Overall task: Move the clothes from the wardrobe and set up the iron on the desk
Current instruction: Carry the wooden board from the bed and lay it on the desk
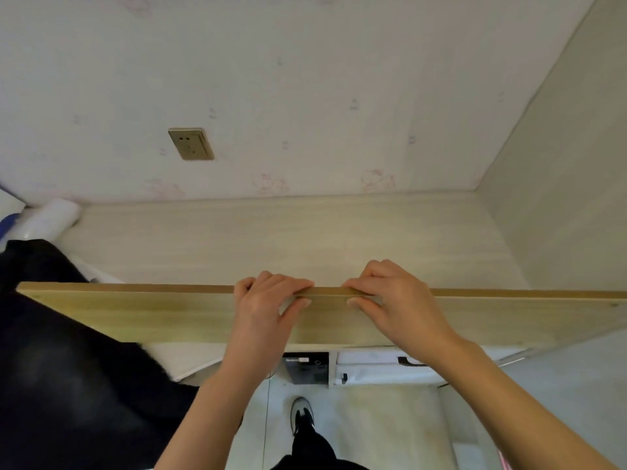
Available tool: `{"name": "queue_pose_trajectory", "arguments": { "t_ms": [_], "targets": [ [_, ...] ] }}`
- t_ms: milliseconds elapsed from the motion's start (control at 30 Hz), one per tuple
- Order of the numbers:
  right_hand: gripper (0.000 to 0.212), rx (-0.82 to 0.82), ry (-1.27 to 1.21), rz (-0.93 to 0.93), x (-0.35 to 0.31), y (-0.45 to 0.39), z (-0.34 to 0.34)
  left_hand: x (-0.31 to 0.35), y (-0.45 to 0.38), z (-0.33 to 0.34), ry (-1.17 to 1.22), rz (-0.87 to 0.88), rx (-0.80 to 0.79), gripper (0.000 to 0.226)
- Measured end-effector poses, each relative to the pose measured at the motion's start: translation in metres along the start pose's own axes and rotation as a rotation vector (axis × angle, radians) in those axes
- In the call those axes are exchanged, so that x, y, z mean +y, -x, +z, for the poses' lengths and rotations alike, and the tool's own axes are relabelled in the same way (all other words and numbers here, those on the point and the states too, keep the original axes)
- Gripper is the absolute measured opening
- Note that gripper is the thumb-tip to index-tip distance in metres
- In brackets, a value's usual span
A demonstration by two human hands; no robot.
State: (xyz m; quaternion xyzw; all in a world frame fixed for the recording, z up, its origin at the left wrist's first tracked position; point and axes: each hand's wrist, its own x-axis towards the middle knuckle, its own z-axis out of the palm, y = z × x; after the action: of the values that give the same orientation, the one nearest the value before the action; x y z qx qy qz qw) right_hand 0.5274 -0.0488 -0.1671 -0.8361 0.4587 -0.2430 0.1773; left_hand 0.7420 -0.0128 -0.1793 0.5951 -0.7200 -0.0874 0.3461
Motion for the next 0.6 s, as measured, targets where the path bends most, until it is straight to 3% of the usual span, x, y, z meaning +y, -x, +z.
{"name": "queue_pose_trajectory", "arguments": {
  "t_ms": [267, 600],
  "targets": [
    [0.02, 0.002, 0.074, 0.047, 0.006, -0.063, 0.014, -0.048, -0.058, 0.005, 0.031, -0.005, -0.04, 0.017],
    [0.021, -0.109, 0.066, 0.067, 0.018, -0.095, 0.021, -0.069, -0.073, 0.015, 0.05, -0.059, -0.062, 0.017]
  ]
}}
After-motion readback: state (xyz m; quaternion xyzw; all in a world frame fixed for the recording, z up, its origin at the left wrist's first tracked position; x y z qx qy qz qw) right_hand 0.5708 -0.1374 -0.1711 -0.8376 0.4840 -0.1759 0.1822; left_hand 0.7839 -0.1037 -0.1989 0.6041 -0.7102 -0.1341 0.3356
